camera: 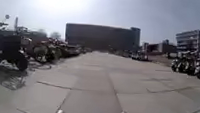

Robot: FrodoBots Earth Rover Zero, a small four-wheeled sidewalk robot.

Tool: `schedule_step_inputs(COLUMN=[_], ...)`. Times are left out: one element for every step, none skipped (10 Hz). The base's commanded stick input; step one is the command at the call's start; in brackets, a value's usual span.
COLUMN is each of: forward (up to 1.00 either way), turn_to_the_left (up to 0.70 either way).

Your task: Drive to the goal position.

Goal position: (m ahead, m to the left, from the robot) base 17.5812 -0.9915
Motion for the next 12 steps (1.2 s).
schedule_step_inputs(forward=[1.00, 1.00, 1.00, 1.00, 1.00, 1.00, 1.00, 1.00, 1.00, 1.00, 1.00, 1.00], turn_to_the_left=[0.00, 0.00, 0.00, 0.00, 0.00, 0.00, 0.00, 0.00, 0.00, 0.00, 0.00, 0.00])
